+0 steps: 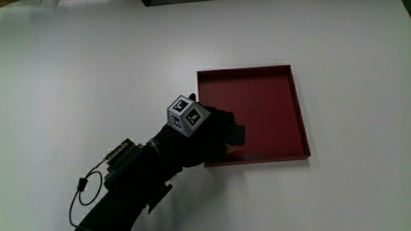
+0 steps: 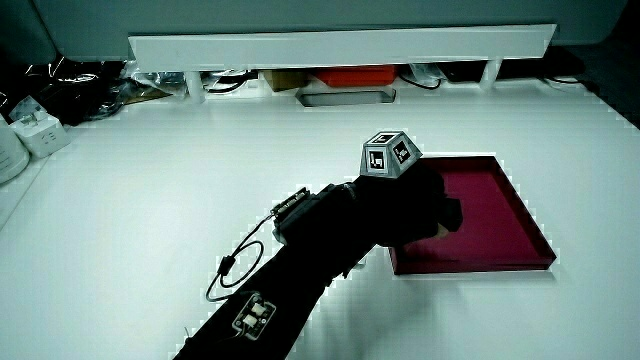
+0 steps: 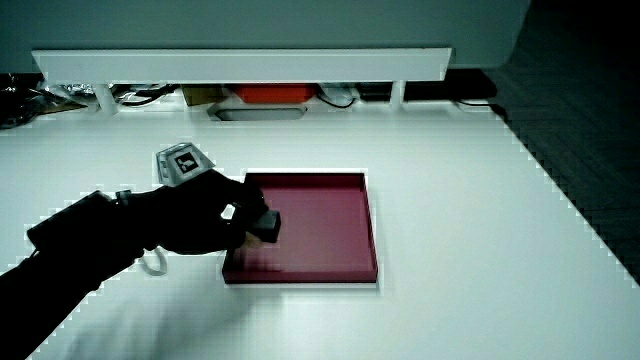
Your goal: Pick charger from plate
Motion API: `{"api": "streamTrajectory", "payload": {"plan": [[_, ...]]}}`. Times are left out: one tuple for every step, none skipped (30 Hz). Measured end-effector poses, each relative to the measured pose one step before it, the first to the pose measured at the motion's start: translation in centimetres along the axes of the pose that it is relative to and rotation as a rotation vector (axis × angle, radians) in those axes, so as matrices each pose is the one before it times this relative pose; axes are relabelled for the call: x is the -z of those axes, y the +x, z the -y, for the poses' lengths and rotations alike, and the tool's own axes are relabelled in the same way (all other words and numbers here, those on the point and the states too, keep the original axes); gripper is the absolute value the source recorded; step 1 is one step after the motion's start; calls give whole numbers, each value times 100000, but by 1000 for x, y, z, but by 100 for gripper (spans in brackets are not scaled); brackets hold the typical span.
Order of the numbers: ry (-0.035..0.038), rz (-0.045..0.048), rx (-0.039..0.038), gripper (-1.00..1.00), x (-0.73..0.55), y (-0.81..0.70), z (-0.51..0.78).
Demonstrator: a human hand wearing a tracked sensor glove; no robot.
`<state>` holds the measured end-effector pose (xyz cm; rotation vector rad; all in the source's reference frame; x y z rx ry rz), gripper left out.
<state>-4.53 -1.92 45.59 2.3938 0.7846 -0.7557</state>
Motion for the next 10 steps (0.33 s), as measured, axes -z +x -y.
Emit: {"api": "streamTrajectory", "payload": {"plan": [[31, 553, 498, 100, -65, -89, 280], [-1109, 895, -194, 100, -263, 123, 408], [-31, -609, 436, 100, -260, 132, 449], [-182, -508, 17, 100, -348, 231, 523], [-430, -885, 387, 100, -367, 240, 484], [795, 596, 1277, 100, -286, 180, 412], [564, -1363, 61, 100, -334, 242, 342], [380, 2813, 489, 100, 123, -193, 217], [35, -302, 903, 100, -409, 266, 327], [764, 4799, 1376, 100, 524, -683, 131]]}}
